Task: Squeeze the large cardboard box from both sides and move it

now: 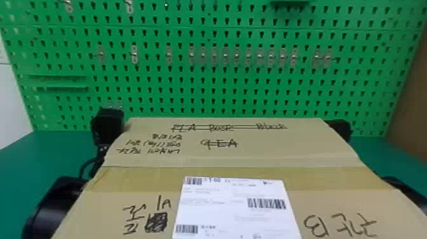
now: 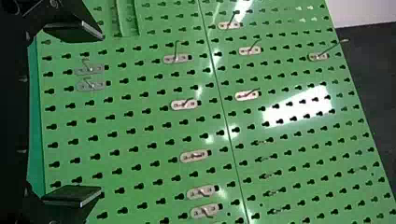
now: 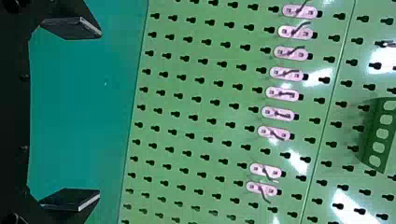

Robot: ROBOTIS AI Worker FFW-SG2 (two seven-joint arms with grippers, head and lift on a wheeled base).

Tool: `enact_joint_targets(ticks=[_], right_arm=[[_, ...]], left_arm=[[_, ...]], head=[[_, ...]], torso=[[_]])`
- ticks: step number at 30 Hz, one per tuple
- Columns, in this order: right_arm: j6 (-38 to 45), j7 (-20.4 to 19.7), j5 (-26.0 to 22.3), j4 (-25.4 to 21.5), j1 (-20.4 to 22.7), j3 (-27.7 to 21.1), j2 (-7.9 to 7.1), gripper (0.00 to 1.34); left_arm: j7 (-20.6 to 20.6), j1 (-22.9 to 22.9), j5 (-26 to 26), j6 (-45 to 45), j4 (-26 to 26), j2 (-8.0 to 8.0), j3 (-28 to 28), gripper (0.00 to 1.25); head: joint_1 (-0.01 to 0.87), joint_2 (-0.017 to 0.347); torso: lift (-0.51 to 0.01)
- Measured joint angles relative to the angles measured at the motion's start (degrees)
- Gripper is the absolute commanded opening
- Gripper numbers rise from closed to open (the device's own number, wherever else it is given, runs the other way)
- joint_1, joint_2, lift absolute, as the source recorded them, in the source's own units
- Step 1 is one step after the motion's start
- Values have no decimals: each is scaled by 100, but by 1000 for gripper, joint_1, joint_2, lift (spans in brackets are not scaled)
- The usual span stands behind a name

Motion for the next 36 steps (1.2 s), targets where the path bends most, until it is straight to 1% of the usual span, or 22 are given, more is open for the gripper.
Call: enact_joint_targets(ticks=[5,21,36], right_arm=[[21,-1,36,-31,87,-126,-89,1236],[171,-1,183,-224,250,-302,-294,1236],[423,-1,317,-581,483,-631,-575,1236]], left_arm=[[-11,46,-26,62,-47,89,53,1121],[-17,210,-177,175,-250,156,357,1121],[-50,383,-247,343,-510,261,546,1121]], head=[[398,51],[398,51],[398,51]], torso=[[-209],[-209],[-209]])
